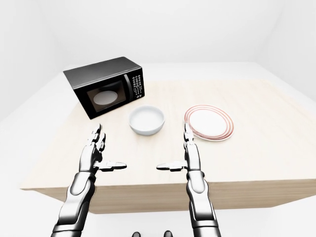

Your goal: Pick up the white bowl and put it on the plate.

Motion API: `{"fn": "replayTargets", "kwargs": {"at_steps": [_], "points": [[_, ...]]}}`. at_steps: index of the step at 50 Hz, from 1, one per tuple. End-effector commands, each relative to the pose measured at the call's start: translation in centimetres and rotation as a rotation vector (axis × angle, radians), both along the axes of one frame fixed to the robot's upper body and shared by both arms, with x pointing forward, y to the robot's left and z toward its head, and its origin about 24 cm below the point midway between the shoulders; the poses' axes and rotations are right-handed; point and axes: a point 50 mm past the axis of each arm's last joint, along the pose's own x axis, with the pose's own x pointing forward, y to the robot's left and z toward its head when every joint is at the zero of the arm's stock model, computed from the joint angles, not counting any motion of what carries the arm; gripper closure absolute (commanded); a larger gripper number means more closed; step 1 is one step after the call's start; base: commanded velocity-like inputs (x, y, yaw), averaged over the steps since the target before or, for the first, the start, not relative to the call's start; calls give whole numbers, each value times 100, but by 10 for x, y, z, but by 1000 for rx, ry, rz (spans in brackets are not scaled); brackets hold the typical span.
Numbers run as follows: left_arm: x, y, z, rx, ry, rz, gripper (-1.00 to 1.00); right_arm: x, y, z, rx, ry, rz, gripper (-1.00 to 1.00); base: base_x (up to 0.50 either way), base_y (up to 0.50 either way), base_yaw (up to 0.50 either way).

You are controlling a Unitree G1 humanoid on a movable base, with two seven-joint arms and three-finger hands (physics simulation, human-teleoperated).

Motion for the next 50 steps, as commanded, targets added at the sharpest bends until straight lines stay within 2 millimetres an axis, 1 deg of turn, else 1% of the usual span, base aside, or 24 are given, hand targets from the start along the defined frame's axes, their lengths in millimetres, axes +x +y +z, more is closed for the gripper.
{"fn": "replayTargets", "kwargs": {"at_steps": [1,5,25,35,50], "points": [[0,0,0,0,0,0,-100,1,0,-1,0,6,-3,-100,5,45,0],[0,0,0,0,0,0,-100,1,0,-1,-1,5,-5,-100,6,25,0],[0,0,0,0,0,0,-100,2,0,0,2,1,-4,-100,0,0,0],[0,0,0,0,0,0,-100,2,0,-3,4,13,-4,-100,30,0,0],[0,0,0,0,0,0,-100,1,1,-2,3,8,0,-100,33,0,0]]}}
